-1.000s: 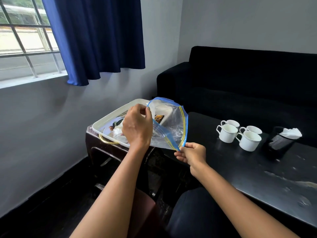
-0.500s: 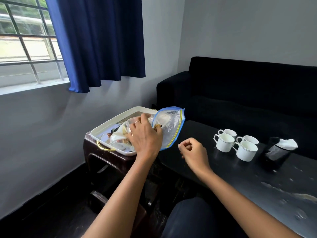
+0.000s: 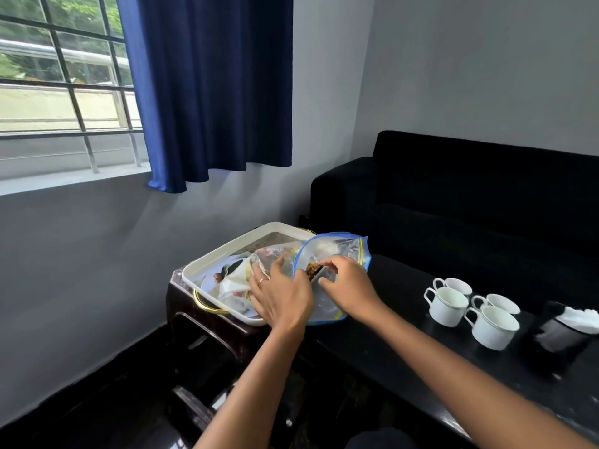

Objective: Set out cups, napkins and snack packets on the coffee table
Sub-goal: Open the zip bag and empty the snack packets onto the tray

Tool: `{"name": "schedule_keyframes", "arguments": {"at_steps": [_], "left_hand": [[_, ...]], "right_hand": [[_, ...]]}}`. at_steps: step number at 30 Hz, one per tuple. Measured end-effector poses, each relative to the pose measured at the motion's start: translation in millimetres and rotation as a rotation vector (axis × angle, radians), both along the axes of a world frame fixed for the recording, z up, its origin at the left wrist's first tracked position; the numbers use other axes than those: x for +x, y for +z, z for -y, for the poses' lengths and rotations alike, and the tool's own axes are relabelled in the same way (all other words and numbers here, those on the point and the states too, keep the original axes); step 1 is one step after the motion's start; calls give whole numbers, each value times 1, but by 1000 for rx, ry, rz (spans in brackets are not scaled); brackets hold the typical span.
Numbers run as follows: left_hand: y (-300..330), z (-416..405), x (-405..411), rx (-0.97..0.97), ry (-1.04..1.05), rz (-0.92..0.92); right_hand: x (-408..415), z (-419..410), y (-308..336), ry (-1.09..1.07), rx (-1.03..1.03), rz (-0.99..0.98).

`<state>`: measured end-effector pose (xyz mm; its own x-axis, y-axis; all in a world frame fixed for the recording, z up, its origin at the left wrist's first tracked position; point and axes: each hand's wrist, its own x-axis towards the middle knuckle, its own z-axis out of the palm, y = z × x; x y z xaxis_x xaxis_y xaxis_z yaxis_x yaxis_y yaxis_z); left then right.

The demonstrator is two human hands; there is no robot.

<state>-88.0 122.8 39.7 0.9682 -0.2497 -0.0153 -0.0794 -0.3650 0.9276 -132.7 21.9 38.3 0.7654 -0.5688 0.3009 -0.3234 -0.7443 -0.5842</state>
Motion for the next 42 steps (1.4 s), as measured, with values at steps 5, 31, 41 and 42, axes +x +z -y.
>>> {"name": "schedule_keyframes", "arguments": {"at_steps": [5,31,41,42], "left_hand": [[1,3,10,-36,41,-106],[-8,10,13,-69,14,-73],[-8,9,13,-80,3,-60],[-7,9,12,-76,0,-59]], "right_hand": [[41,11,-4,4,-20,-275],[78,16,-32,-140,-400,-387],[9,29,-10,-120,-564,-214],[-1,31,-9,-110,-581,-201]]}}
